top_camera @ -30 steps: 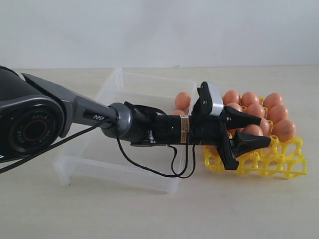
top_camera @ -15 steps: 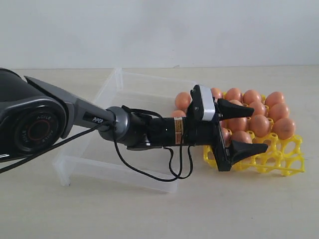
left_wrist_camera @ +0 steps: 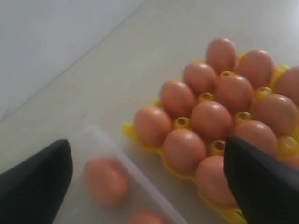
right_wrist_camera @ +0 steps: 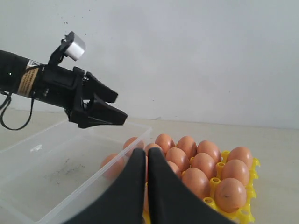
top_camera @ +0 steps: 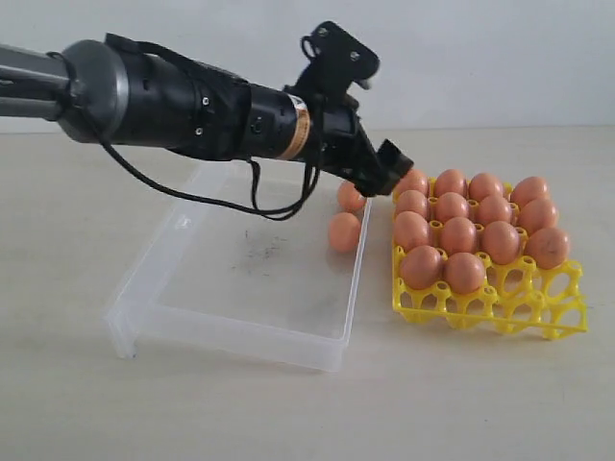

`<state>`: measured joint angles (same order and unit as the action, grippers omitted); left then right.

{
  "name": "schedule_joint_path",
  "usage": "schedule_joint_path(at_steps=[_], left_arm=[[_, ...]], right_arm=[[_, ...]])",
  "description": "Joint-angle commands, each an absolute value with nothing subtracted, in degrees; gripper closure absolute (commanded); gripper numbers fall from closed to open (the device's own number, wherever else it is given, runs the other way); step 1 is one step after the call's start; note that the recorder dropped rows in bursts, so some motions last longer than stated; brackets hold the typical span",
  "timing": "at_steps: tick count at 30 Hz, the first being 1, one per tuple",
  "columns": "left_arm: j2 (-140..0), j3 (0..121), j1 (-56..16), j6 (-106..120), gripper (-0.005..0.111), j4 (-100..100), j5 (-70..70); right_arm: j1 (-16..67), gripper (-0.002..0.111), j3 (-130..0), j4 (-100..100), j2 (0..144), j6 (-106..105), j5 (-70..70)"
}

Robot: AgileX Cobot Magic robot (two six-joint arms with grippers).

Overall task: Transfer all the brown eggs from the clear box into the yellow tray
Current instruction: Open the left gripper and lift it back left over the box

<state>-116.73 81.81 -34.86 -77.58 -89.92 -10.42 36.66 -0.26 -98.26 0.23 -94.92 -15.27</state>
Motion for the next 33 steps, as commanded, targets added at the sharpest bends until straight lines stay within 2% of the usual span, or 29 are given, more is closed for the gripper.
schedule_joint_path(at_steps=[1, 4, 9, 14, 17, 21, 23, 26, 29, 33], left_arm=[[-113.4, 79.5, -30.2, -111.9, 0.030, -99.9, -14.5], [-113.4, 79.5, -27.5, -120.4, 0.034, -99.9, -21.7], [-113.5, 76.5, -27.2, -119.6, 0.037, -99.9, -18.4], [-111.8, 69.9, -27.3, -76.9, 0.040, -99.9, -21.5], [-109.9, 66.2, -29.3, -63.9, 0.043, -99.9, -10.3], [-109.5, 65.0, -34.6, -52.3, 0.048, -99.9, 30.4], [-110.3, 65.6, -35.9, -44.6, 0.048, -99.9, 44.1], [-110.3, 66.0, -36.6, -44.1, 0.048, -99.9, 45.8], [-110.5, 66.7, -38.4, -57.6, 0.047, -97.0, 47.7], [-110.5, 71.6, -37.3, -50.9, 0.046, -66.9, 49.5]], right_arm=[[36.5, 0.109, 0.0, -98.5, 0.0, -95.0, -15.2], [36.5, 0.109, 0.0, -98.5, 0.0, -95.0, -15.2], [36.5, 0.109, 0.0, -98.5, 0.0, -95.0, -15.2], [36.5, 0.109, 0.0, -98.5, 0.0, -95.0, -15.2], [36.5, 0.109, 0.0, -98.5, 0.0, -95.0, -15.2], [36.5, 0.109, 0.0, -98.5, 0.0, -95.0, -15.2], [36.5, 0.109, 0.0, -98.5, 0.0, -95.0, -15.2], [36.5, 0.109, 0.0, -98.5, 0.0, -95.0, -15.2], [36.5, 0.109, 0.0, -98.5, 0.0, -95.0, -15.2], [36.5, 0.109, 0.0, -98.5, 0.0, -95.0, -15.2]])
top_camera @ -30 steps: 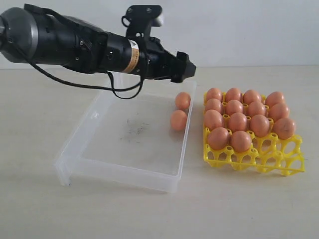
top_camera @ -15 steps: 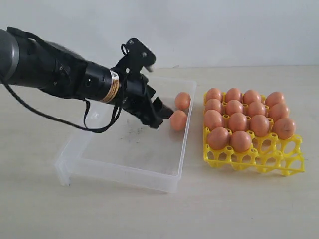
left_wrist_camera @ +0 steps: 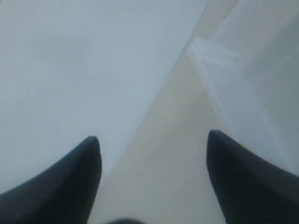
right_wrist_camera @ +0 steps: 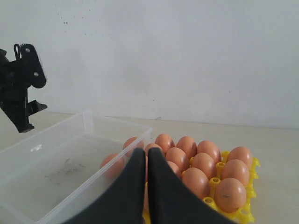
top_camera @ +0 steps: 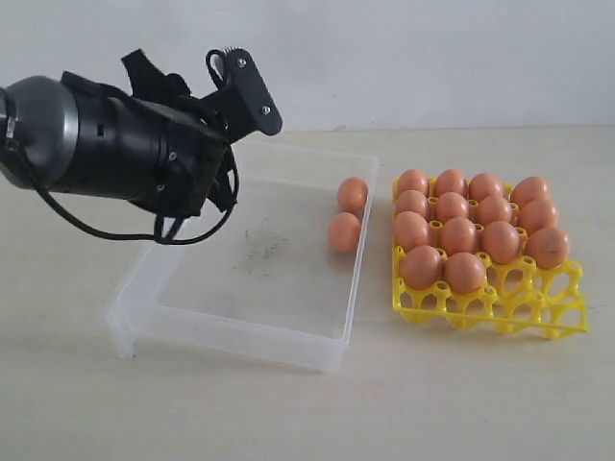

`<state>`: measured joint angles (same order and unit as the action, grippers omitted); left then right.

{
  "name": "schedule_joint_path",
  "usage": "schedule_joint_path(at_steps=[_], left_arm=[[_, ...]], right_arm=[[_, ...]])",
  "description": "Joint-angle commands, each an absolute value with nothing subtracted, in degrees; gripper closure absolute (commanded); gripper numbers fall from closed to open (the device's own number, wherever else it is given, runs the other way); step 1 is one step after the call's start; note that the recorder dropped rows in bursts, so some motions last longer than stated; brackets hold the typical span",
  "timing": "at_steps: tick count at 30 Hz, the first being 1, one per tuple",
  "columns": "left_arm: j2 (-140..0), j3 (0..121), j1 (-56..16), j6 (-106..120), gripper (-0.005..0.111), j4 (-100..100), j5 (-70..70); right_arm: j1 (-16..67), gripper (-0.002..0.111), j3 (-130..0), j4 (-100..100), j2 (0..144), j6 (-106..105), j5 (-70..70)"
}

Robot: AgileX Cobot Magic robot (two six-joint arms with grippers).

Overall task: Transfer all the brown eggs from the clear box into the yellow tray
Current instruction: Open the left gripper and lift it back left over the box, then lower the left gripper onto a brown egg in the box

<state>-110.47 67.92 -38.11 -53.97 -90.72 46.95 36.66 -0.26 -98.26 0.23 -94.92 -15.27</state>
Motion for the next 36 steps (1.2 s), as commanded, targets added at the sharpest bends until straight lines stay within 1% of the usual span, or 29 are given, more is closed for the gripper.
schedule_joint_path(at_steps=[1, 5, 7, 9, 13, 16, 22, 26, 30, 36], left_arm=[[-110.5, 72.9, -35.9, -45.7, 0.046, -55.9, 49.3], [-110.5, 75.3, -30.2, -24.2, 0.046, -22.8, 49.4], [-109.8, 75.4, -29.0, -14.4, 0.046, -8.5, 48.1], [-108.9, 75.4, -29.3, -4.5, 0.046, 1.7, 43.5], [-106.9, 75.6, -32.7, 17.7, 0.046, 26.3, 28.3], [-107.6, 78.9, -33.4, 20.8, 0.046, 38.7, 27.0], [-116.1, 91.4, -29.8, 0.3, 0.047, 27.9, 33.9], [-122.9, 98.1, -29.3, -9.9, 0.047, 18.9, 38.0], [-129.6, 104.6, -29.3, -12.0, 0.047, 17.3, 43.8], [-135.7, 112.9, -30.0, -10.4, 0.047, 14.7, 46.8]], right_arm=[[36.5, 0.109, 0.0, -98.5, 0.0, -95.0, -15.2], [36.5, 0.109, 0.0, -98.5, 0.0, -95.0, -15.2], [36.5, 0.109, 0.0, -98.5, 0.0, -95.0, -15.2], [36.5, 0.109, 0.0, -98.5, 0.0, -95.0, -15.2], [36.5, 0.109, 0.0, -98.5, 0.0, -95.0, -15.2], [36.5, 0.109, 0.0, -98.5, 0.0, -95.0, -15.2], [36.5, 0.109, 0.0, -98.5, 0.0, -95.0, -15.2], [36.5, 0.109, 0.0, -98.5, 0.0, -95.0, -15.2], [36.5, 0.109, 0.0, -98.5, 0.0, -95.0, -15.2], [36.5, 0.109, 0.0, -98.5, 0.0, -95.0, -15.2]])
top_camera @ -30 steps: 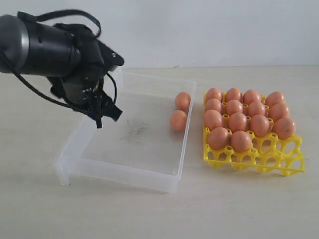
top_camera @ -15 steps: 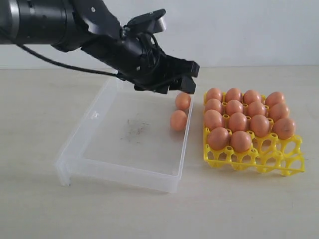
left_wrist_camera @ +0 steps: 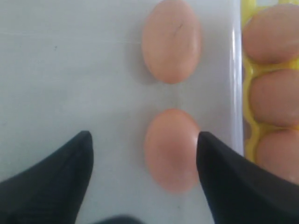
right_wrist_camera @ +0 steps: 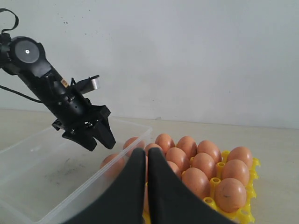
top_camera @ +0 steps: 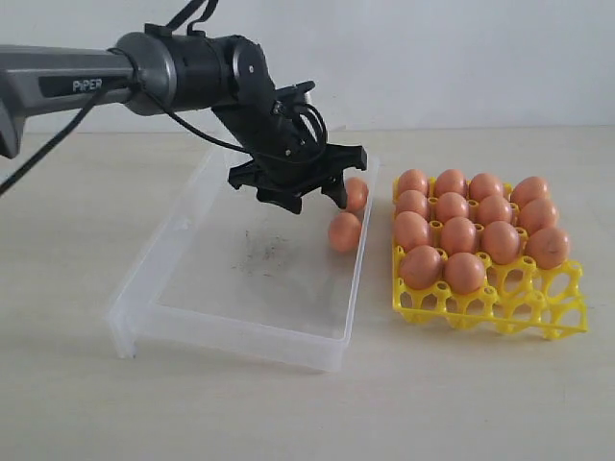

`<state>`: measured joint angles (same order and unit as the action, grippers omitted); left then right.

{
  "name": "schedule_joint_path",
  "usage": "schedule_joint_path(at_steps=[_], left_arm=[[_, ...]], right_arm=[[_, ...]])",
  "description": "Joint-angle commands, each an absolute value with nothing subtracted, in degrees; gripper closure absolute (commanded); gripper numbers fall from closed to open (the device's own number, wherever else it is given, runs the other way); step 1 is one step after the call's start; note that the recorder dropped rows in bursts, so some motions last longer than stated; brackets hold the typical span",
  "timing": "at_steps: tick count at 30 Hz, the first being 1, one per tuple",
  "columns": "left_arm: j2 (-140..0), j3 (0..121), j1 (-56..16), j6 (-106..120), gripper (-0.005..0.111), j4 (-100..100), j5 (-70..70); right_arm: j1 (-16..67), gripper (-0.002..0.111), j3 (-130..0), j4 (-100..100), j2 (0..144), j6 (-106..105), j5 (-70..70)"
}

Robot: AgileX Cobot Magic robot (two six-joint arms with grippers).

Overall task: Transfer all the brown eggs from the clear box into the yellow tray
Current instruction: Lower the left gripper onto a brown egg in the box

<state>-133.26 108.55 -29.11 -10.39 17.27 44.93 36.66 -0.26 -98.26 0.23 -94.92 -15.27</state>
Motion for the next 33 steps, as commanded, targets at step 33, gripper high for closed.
schedule_joint_path(at_steps=[33], left_arm=[[-136.8, 120.2, -33.7, -12.6, 0.047, 9.0, 62.1]], right_arm=[[36.5, 0.109, 0.0, -98.5, 0.0, -95.0, -15.7]])
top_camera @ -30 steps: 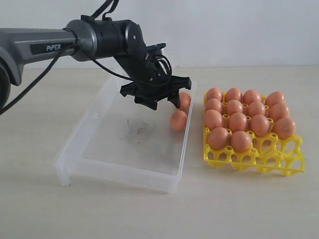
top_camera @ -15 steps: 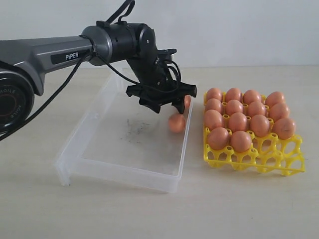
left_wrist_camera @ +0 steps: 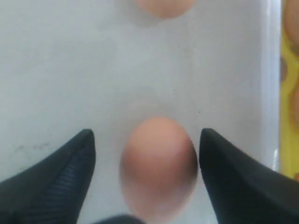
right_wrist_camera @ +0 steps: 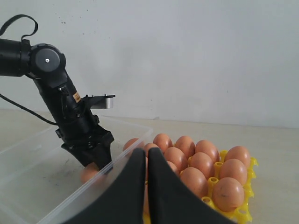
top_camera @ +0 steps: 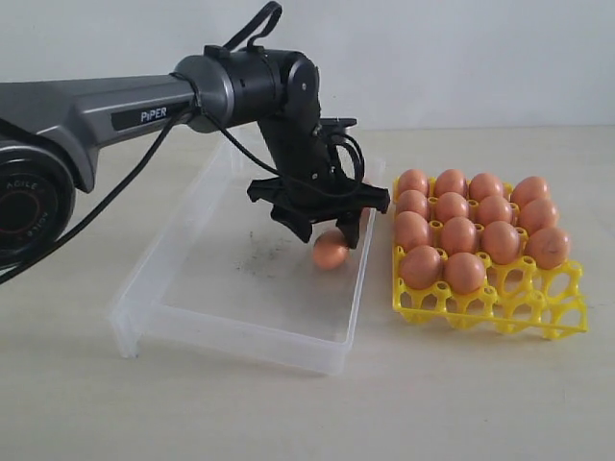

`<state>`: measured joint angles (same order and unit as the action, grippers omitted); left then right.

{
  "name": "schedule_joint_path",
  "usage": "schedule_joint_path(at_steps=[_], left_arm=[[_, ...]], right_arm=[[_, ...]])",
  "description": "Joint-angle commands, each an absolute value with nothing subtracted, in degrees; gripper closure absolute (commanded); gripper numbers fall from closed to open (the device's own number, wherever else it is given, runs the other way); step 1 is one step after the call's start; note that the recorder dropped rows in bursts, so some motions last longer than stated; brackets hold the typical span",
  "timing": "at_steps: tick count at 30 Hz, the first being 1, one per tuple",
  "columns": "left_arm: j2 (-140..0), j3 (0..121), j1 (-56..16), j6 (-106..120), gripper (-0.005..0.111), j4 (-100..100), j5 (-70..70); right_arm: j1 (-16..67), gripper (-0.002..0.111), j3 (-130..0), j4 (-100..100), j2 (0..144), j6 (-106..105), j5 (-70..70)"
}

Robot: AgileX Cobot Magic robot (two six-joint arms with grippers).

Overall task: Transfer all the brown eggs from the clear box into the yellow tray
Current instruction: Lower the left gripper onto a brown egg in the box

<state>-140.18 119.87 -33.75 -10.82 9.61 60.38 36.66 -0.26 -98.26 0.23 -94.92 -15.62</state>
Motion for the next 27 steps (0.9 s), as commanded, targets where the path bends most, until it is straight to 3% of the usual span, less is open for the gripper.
schedule_joint_path(at_steps=[1, 11, 15, 27], left_arm=[[-136.5, 120.2, -33.7, -12.7, 0.047, 9.0, 63.0], [-136.0, 120.2, -34.0, 12.5, 0.043, 0.0, 62.6], [-135.8, 120.2, -33.9, -8.7, 0.035, 2.1, 68.1], [-139.4, 119.6, -35.5, -16.7, 0.035, 1.1, 70.0]], right_arm=[[36.5, 0.109, 0.0, -98.5, 0.0, -95.0, -15.7], [36.5, 0.109, 0.0, -98.5, 0.0, -95.0, -15.7], [36.5, 0.109, 0.0, -98.5, 0.0, -95.0, -15.7], [36.5, 0.109, 0.0, -98.5, 0.0, -95.0, -15.7]])
